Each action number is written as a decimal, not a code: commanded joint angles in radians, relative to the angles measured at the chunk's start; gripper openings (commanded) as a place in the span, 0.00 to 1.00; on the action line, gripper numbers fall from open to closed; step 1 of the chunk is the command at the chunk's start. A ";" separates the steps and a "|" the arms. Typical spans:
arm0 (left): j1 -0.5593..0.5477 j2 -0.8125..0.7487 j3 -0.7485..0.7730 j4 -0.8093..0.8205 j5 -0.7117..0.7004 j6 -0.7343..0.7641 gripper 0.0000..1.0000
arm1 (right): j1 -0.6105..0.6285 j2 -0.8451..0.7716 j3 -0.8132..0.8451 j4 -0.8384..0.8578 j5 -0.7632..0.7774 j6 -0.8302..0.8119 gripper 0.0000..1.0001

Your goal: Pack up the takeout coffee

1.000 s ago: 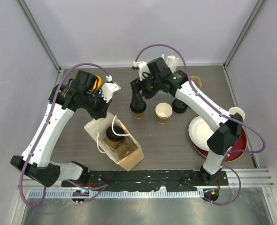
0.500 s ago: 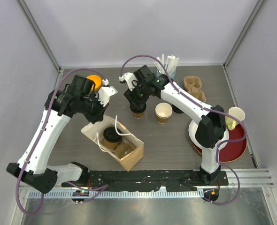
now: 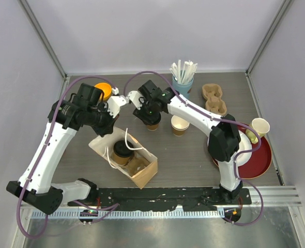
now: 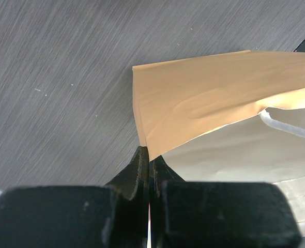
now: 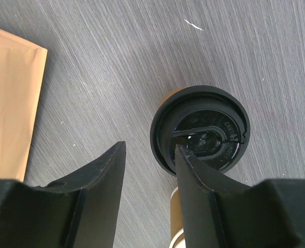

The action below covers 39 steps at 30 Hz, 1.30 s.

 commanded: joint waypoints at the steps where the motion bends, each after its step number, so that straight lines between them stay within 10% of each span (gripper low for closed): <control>1: 0.004 -0.006 0.029 -0.195 0.003 0.007 0.00 | 0.022 -0.001 0.005 0.014 0.064 -0.046 0.47; 16: 0.004 0.027 0.064 -0.208 0.020 0.010 0.00 | 0.022 -0.033 -0.083 0.025 0.130 -0.103 0.39; 29: 0.004 0.033 0.064 -0.188 0.026 -0.032 0.00 | 0.022 -0.062 -0.045 0.026 0.136 -0.008 0.01; 39: 0.006 0.063 0.079 -0.101 -0.021 -0.169 0.00 | 0.006 -0.103 0.369 -0.252 0.259 0.386 0.01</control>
